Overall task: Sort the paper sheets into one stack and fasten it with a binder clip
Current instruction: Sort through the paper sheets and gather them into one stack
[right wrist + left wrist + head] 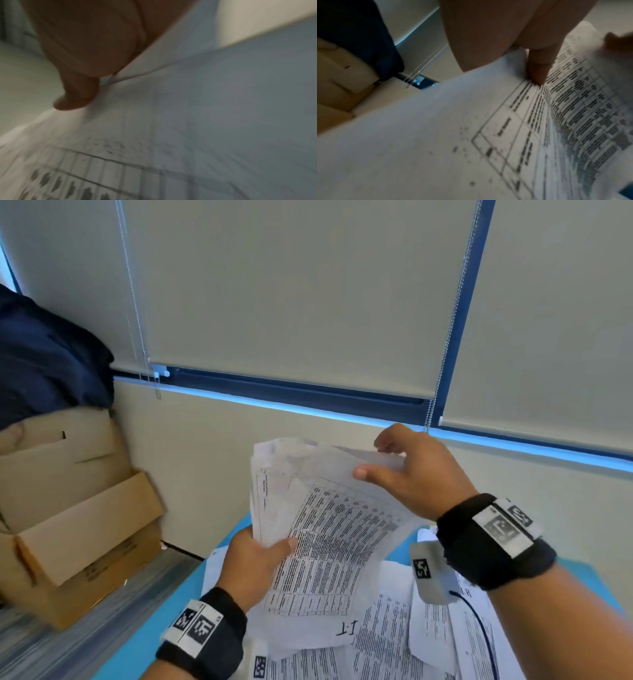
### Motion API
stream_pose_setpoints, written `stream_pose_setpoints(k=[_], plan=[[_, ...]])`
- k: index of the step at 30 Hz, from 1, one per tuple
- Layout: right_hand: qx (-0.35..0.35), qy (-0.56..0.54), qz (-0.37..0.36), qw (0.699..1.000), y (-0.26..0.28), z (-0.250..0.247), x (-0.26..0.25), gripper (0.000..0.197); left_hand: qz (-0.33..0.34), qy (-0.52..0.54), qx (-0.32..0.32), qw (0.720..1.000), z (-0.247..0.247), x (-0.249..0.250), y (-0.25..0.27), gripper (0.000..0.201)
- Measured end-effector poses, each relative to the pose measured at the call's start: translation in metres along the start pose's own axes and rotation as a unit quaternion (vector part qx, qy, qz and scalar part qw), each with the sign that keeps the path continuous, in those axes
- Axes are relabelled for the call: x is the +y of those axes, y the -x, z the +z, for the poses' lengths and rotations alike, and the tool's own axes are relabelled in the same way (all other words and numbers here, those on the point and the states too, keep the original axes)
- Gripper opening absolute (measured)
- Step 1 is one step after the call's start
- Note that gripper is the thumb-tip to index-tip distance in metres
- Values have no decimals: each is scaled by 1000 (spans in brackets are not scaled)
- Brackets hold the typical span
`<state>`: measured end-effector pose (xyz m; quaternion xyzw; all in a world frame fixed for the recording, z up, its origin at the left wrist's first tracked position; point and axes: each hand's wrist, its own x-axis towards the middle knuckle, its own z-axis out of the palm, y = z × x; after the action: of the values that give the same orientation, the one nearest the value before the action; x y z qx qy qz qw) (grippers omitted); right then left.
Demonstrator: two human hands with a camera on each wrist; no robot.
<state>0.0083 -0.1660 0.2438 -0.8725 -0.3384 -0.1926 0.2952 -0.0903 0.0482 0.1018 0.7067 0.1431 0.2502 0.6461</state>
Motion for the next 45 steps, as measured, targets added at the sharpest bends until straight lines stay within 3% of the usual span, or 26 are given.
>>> stream_pose_setpoints(k=[2, 4, 6, 7, 9, 11, 16, 21, 22, 26, 29, 31, 33, 36, 38, 41, 45], plan=[[106, -153, 62, 981, 12, 2, 21, 58, -3, 31, 3, 1000, -7, 2, -2, 21], [155, -342, 139, 916, 28, 18, 43, 57, -15, 51, -1, 999, -14, 4, -5, 18], [104, -458, 208, 858, 47, 47, 56, 54, -47, 77, -4, 996, -20, 3, -7, 16], [61, -467, 224, 853, 56, 63, 58, 54, -66, 87, -11, 994, -22, 2, -7, 15], [-6, -446, 228, 866, 72, 91, 55, 44, -88, 87, -25, 992, -25, -2, -6, 15], [-21, -412, 233, 881, 79, 108, 49, 28, -84, 69, -37, 993, -25, -5, -4, 17], [58, -428, 208, 878, 73, 106, 38, 14, -32, 79, -74, 994, -24, 3, -4, 20], [70, -464, 196, 861, 81, 114, 43, 25, -66, 247, -61, 965, -21, -21, -7, 85], [65, -457, 206, 863, 85, 121, 46, 26, -72, 243, -56, 966, -17, -25, -5, 83], [49, -388, 218, 894, 97, 138, 49, 23, -86, 195, -19, 977, -9, -30, 4, 36], [85, -409, 200, 886, 94, 133, 48, 4, -81, 182, -29, 980, -9, -26, -2, 43], [105, -441, 186, 871, 92, 123, 46, 13, -78, 177, -29, 981, -11, -26, -5, 46], [102, -456, 189, 864, 95, 122, 48, 11, -91, 160, -33, 982, -10, -26, -2, 52], [65, -420, 224, 877, 107, 136, 53, 14, -117, 125, -25, 985, -4, -37, 7, 58], [55, -402, 222, 886, 111, 142, 49, 12, -120, 110, -18, 987, 2, -36, 10, 47], [106, -413, 196, 883, 106, 137, 41, 19, -89, 102, -16, 991, 8, -20, 9, 15], [144, -441, 181, 867, 108, 127, 40, 20, -57, 103, -25, 993, 5, -7, 12, 13]])
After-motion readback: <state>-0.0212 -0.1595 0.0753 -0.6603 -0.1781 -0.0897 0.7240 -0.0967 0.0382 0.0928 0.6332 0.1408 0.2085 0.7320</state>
